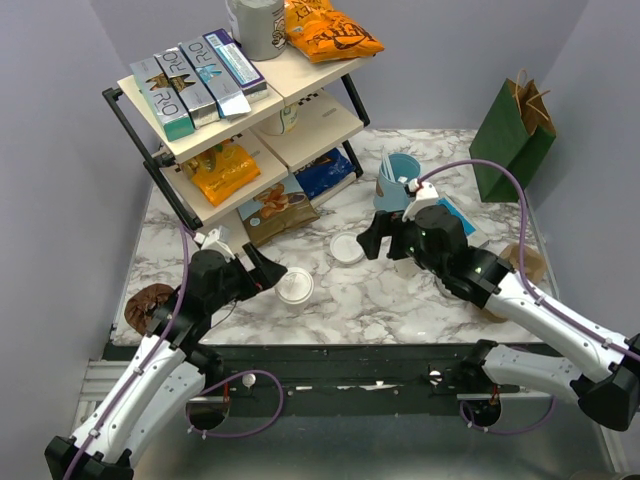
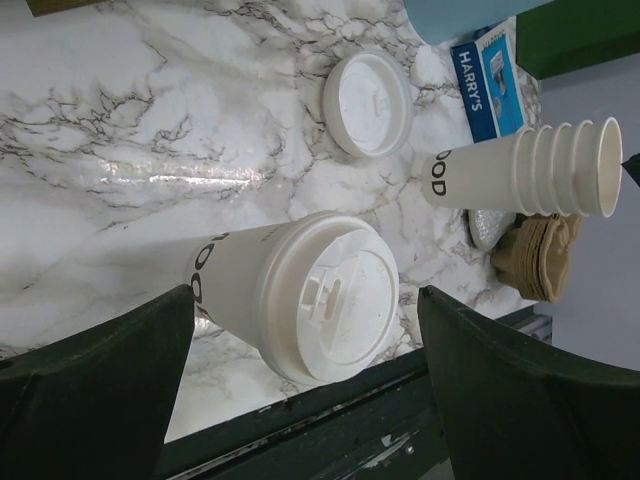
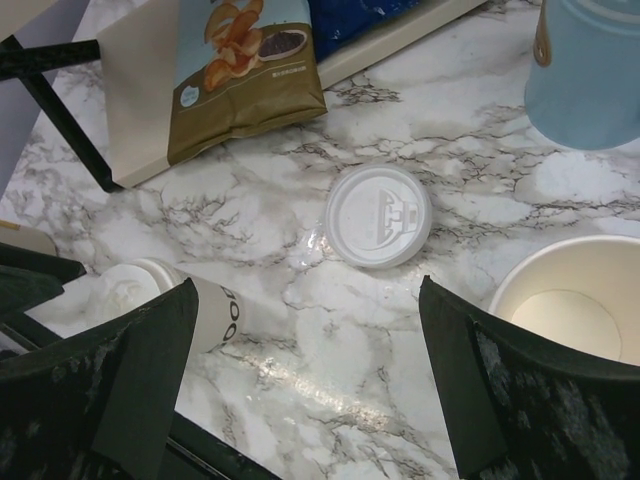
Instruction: Pack the takeout coffee
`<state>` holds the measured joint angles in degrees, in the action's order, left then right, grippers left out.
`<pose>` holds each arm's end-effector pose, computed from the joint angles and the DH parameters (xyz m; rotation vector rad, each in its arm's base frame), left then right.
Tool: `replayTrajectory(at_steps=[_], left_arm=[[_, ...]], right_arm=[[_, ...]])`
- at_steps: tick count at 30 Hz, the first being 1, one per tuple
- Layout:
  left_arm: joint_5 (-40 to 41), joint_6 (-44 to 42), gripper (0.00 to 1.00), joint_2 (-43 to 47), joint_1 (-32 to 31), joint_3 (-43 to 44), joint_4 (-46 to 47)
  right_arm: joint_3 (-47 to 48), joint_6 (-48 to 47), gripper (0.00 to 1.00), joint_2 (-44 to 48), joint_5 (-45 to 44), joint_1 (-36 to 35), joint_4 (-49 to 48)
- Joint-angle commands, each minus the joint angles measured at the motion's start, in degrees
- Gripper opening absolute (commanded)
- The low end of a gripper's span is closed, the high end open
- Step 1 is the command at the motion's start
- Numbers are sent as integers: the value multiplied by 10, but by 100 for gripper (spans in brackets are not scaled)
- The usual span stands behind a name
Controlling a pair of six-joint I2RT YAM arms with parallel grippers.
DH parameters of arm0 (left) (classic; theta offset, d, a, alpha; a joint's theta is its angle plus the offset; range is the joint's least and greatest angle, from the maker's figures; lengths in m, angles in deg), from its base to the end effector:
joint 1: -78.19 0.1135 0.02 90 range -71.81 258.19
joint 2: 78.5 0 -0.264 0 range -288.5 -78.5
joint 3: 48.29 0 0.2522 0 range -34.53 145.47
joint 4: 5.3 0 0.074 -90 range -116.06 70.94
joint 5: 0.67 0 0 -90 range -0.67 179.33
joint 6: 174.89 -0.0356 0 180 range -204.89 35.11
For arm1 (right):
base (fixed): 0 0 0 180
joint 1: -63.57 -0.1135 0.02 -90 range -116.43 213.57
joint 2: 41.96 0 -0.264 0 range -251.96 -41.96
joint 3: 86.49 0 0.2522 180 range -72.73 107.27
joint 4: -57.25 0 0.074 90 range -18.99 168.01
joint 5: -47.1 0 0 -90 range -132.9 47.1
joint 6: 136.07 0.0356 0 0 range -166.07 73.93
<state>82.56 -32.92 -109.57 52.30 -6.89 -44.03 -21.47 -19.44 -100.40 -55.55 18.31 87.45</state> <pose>0.1225 -0.0641 0.2430 -0.4217 2.1651 -0.9272 0.1688 0.1593 0.3238 -0.1821 2.0134 0.5933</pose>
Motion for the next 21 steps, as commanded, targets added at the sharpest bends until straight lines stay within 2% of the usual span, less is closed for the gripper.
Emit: replayTrajectory(at_steps=[1,7,9,10,11,13,16,18,21], left_arm=[[23,-20,99,-3,0,29,-38],[17,-31,99,-11,0,51,-62],[16,-32,99,-11,0,55,-84],[17,-32,99,-10,0,57,-93],[25,-30,99,-5,0,59,-104],[34,-28,99,4,0,65,-133],[48,-20,99,24,0,69,-160],[58,-16,99,34,0,77,-181],[63,-11,99,41,0,84,-207]], right_arm=[[40,-41,100,-4,-20,4,51],[95,-65,100,-55,-3,7,122],[95,-91,100,-59,46,6,112],[83,-150,99,-57,86,6,98],[74,-176,99,-56,181,6,82],[50,-237,99,-51,240,-17,36],[38,-327,99,-65,224,-116,1],[20,-353,100,-85,208,-164,-41],[9,-345,100,-122,189,-178,-89]])
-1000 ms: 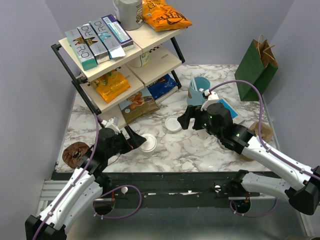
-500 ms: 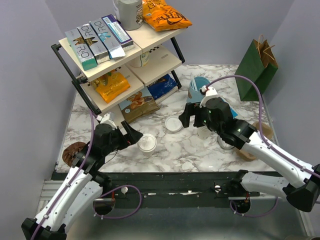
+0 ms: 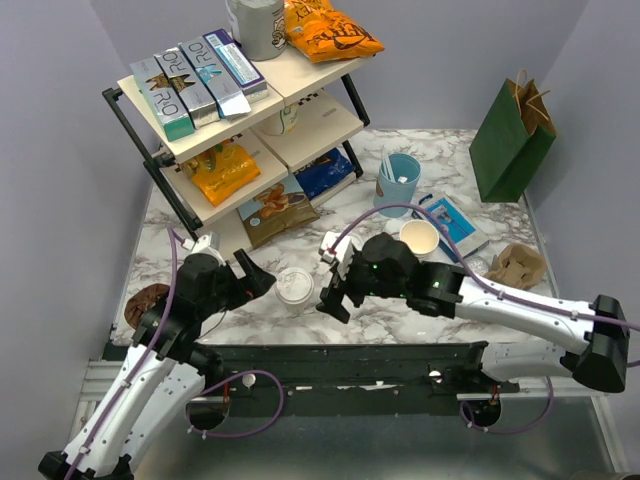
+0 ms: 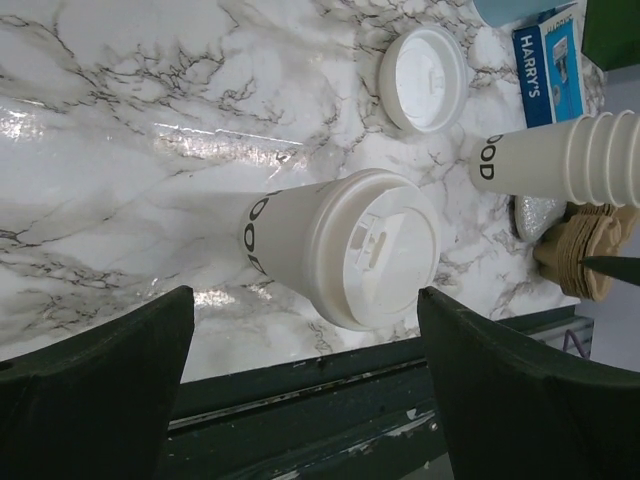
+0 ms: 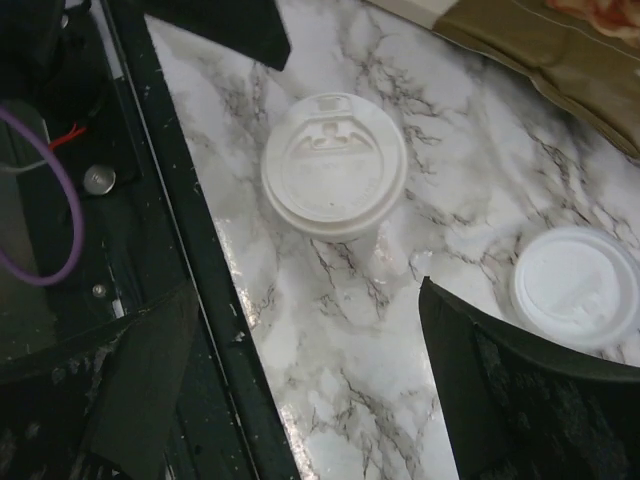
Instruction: Pack the takeout coffee
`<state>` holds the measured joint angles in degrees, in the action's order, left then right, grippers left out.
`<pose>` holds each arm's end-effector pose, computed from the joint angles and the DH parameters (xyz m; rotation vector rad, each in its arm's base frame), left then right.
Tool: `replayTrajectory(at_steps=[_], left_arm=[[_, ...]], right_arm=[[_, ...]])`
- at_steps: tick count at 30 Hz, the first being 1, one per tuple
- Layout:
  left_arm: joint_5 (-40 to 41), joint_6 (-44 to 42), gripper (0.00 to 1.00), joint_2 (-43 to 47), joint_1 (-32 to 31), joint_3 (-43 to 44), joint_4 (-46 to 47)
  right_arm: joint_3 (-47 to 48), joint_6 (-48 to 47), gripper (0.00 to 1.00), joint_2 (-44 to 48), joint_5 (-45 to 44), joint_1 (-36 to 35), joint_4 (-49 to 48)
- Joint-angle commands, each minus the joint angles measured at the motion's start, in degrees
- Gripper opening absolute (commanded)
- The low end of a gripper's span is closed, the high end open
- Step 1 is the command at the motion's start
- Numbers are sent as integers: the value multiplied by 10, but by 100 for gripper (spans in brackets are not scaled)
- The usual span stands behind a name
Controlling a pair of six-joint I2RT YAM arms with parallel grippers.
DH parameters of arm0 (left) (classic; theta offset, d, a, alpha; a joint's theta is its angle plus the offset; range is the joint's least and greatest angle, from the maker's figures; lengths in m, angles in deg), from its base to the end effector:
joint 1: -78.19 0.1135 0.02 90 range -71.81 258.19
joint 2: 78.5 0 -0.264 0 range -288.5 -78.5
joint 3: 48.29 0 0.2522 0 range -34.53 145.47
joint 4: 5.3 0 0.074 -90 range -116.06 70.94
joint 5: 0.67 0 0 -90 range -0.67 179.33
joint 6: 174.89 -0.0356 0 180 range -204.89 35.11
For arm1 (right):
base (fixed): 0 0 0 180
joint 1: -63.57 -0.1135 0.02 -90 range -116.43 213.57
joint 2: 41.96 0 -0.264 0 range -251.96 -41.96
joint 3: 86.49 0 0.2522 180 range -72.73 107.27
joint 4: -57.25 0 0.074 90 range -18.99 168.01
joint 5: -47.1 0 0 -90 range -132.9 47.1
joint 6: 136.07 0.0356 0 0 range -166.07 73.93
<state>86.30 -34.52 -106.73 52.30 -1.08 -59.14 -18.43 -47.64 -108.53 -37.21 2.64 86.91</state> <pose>0.1033 -0.0522 0.2578 -0.4558 2.2505 -0.7879 0.1250 0.2321 0.3106 -1.1663 1.7991 0.7280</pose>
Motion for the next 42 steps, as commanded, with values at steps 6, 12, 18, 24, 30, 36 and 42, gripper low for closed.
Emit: replayTrajectory(at_steps=[6,12,18,24,30,36,42], left_arm=[[-4,17,99,27,0,2,1],[-56,15,99,-2,0,-21,55],[-85,20,99,-26,0,-49,107],[-60,31,99,-51,-1,-60,128],[-7,53,98,-64,0,-59,98],[62,84,93,-69,0,-65,64],[102,104,91,-97,0,-61,62]], right_arm=[[-53,-63,100,-94,-9,-52,-154],[-46,-23,100,-172,-86,-68,-192],[-64,37,100,-198,-131,-69,-232],[-55,45,100,-237,-140,-69,-306],[-18,41,96,-302,-156,-69,-333],[20,29,93,-356,-153,-68,-394],[83,-5,91,-417,-153,-66,-415]])
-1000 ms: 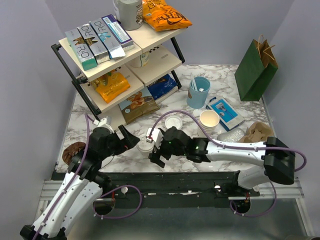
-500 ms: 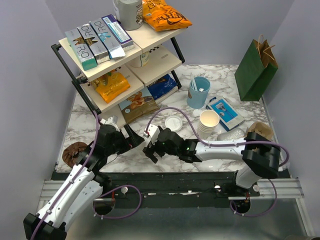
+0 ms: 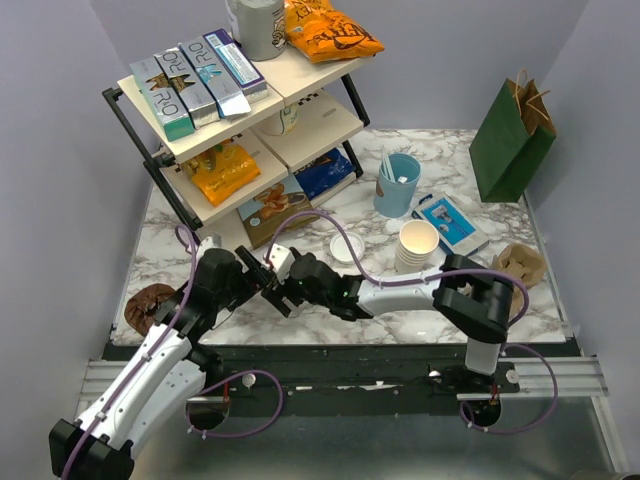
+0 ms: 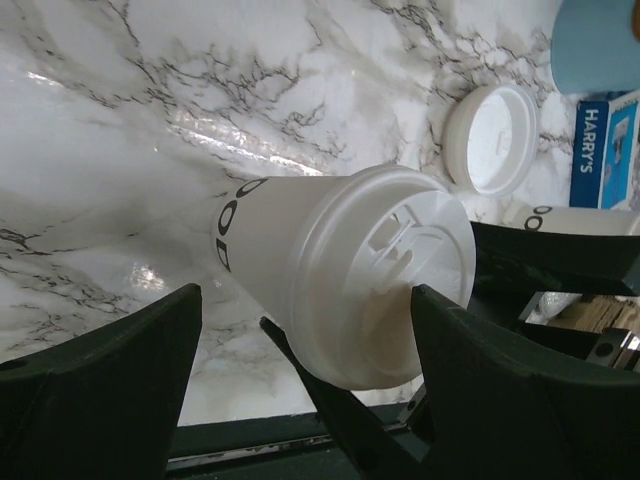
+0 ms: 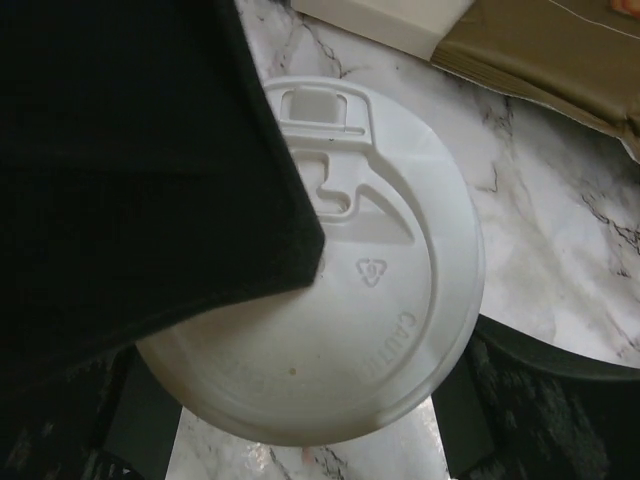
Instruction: Pack the takeout coffee
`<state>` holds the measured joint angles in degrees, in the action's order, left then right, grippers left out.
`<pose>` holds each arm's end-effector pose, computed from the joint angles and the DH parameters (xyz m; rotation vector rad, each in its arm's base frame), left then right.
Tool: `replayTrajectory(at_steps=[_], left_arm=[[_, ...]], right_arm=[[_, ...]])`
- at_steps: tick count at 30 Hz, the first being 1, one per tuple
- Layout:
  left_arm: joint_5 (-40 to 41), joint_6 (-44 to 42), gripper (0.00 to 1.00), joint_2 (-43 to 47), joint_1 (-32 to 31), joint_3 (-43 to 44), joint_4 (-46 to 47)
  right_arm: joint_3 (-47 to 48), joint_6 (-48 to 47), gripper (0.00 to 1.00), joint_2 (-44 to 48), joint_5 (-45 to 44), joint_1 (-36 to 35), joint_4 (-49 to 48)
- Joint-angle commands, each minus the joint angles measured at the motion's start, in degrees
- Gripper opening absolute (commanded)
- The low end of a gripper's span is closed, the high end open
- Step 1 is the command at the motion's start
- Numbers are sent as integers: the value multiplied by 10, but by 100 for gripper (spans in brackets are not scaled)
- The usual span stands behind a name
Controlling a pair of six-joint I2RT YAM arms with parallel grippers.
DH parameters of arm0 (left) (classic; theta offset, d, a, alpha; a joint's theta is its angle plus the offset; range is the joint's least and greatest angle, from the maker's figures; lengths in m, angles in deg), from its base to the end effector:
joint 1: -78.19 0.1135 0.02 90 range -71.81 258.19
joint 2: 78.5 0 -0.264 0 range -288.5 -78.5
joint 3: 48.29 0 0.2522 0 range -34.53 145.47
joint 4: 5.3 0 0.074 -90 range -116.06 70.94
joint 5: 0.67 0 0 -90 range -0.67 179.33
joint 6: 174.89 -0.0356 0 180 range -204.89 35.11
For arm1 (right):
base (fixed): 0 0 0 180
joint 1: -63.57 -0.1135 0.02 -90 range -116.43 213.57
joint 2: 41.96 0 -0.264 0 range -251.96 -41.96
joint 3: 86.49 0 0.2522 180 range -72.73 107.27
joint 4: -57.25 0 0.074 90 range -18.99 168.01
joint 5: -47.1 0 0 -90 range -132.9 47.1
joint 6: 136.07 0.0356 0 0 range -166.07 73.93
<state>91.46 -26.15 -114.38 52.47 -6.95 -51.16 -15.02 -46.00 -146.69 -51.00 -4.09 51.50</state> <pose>0.1272 -0.0598 0.2212 -0.6969 2.2793 -0.7074 0.1547 0.3634 0.1800 -1.0911 1.7920 0.5854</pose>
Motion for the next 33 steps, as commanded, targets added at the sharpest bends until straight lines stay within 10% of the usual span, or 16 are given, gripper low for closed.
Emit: replayTrajectory(at_steps=[1,22,33], left_arm=[[60,23,91,-24,-1,1,-29],[131,44,96,-22,3,39,-91],[125,19,99,7,4,74,-108]], right_arm=[[56,-24,89,-42,-14,2,-62],[173,-34,85,-171,19,34,-157],[65,-2,100,-42,24,34,-135]])
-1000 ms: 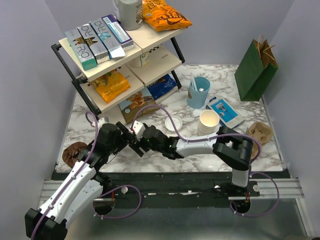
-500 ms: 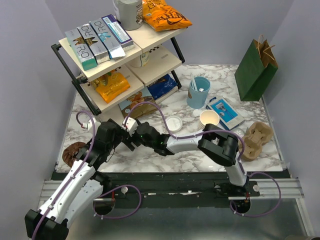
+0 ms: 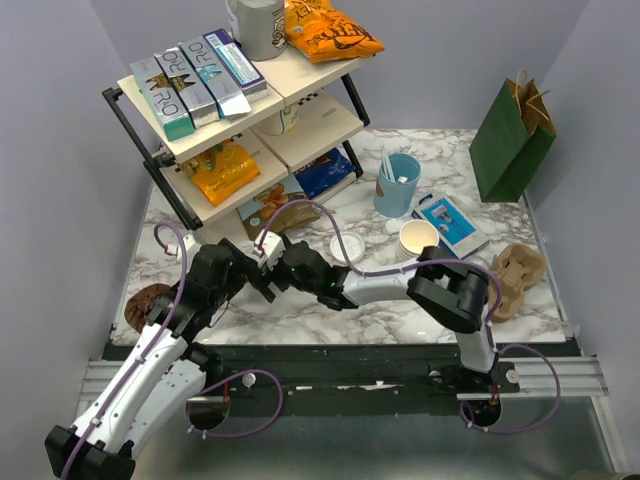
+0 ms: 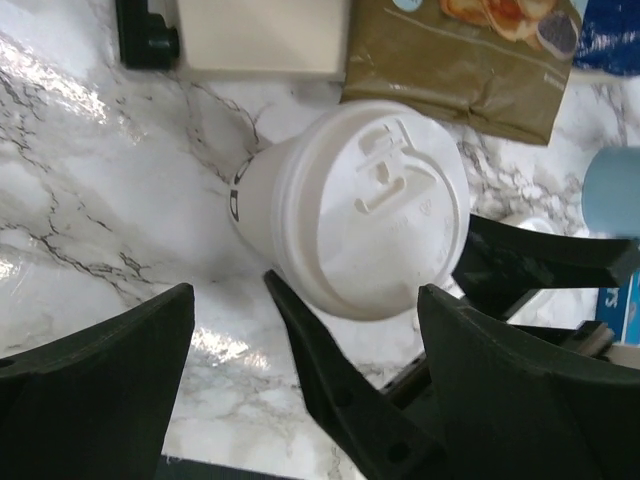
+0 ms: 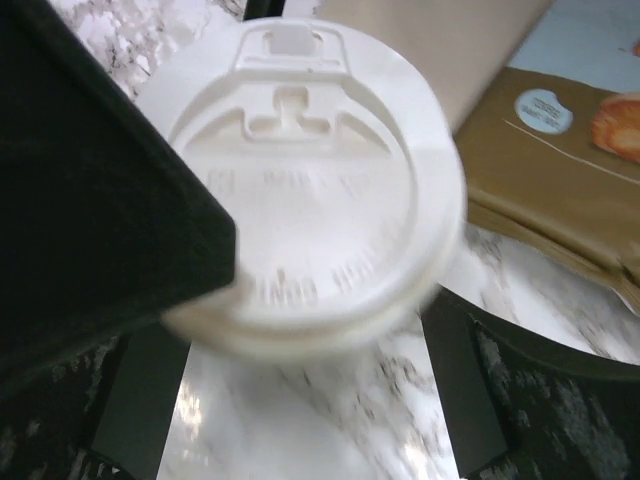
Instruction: Pack the takeout coffee
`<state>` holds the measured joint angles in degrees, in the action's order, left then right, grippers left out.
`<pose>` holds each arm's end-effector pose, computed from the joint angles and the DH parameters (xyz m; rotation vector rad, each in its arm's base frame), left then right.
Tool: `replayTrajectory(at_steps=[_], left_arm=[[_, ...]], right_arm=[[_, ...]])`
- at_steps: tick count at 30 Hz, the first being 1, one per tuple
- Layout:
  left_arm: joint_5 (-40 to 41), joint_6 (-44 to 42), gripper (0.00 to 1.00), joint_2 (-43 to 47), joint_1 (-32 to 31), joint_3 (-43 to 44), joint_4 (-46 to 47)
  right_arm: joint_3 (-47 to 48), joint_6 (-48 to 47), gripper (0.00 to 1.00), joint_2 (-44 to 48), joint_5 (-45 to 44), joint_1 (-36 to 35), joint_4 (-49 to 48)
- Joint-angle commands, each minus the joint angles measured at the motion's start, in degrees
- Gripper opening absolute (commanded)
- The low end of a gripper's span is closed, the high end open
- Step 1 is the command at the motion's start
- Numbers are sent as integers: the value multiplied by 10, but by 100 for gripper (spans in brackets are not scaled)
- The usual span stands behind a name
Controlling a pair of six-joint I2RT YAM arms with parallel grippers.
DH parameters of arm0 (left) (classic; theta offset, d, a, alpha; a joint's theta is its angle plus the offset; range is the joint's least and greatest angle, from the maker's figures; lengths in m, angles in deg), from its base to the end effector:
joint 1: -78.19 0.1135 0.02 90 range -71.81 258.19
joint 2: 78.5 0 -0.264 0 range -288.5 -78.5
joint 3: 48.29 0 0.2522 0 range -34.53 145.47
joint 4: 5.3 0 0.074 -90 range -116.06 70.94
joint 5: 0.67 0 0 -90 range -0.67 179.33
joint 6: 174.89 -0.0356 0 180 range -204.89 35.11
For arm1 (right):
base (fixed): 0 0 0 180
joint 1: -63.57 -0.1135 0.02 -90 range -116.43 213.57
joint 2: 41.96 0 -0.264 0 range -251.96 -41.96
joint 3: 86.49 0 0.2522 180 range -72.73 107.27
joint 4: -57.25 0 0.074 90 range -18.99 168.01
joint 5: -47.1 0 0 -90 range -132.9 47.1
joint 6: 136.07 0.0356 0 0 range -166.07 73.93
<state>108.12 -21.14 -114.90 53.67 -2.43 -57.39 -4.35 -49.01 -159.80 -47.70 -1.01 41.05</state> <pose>0.1281 -0.0458 0.2387 -0.9285 2.1085 -0.4290 0.1964 0.4063 0.1632 -1.0422 1.6638 0.6399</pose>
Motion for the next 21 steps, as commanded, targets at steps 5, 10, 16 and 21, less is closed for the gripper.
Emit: replayTrajectory(at_steps=[5,10,16,21], left_arm=[[-40,-47,99,26,-8,53,-65],[-35,-56,99,32,-9,72,-88],[-66,-82,99,22,-9,75,-60],[-106,-102,99,1,-10,75,-1]], right_arm=[[-117,56,100,196,-56,3,16],[-175,113,100,344,-89,3,155],[-217,202,100,519,-218,6,360],[-190,297,100,643,-231,127,554]])
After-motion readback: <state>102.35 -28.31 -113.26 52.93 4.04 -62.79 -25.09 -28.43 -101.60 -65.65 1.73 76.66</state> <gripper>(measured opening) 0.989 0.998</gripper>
